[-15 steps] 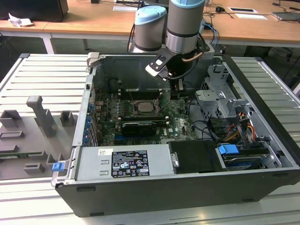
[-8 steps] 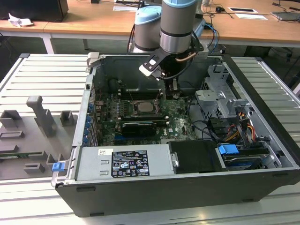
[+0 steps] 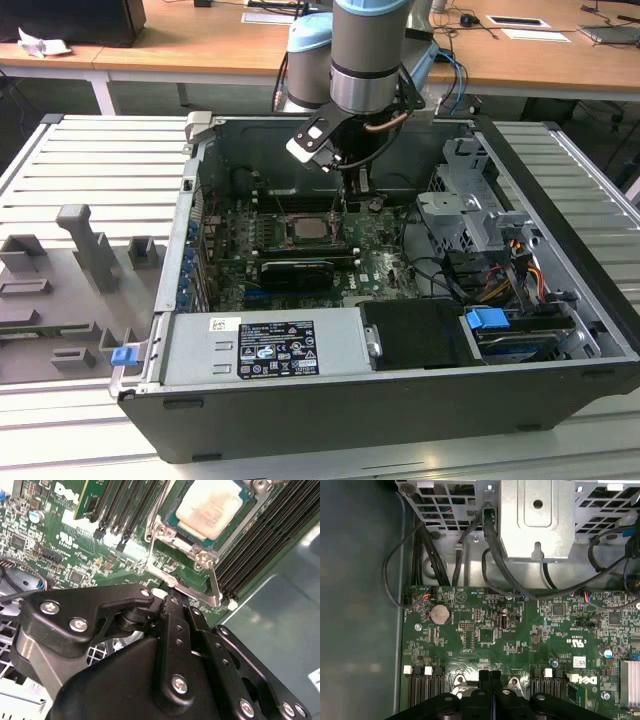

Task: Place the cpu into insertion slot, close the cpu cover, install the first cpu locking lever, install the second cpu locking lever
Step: 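Close the cpu cover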

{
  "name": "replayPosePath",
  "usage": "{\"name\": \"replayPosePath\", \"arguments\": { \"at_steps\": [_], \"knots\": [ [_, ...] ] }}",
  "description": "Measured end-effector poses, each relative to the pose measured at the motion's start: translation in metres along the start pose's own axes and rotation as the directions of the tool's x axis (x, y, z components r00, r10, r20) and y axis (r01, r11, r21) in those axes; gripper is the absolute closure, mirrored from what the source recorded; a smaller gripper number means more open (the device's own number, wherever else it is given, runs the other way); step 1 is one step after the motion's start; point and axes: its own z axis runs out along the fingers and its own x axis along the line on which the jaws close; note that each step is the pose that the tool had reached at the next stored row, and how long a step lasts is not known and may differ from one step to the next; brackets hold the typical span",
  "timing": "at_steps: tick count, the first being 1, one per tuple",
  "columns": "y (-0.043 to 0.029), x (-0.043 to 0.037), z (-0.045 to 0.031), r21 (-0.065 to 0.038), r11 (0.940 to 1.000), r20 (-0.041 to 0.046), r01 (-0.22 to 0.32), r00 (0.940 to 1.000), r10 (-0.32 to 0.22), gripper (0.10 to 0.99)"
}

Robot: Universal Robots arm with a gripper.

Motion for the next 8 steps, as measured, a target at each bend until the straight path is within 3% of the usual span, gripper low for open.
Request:
{"name": "replayPosePath", "arguments": {
  "at_steps": [6,8],
  "knots": [
    [-0.02,0.0004,0.0022,0.0,1.0,0.0,0.0,1.0,0.0,0.98],
    [-0.0221,0.0004,0.0055,0.0,1.0,0.0001,0.0,1.0,0.0,0.98]
  ]
}}
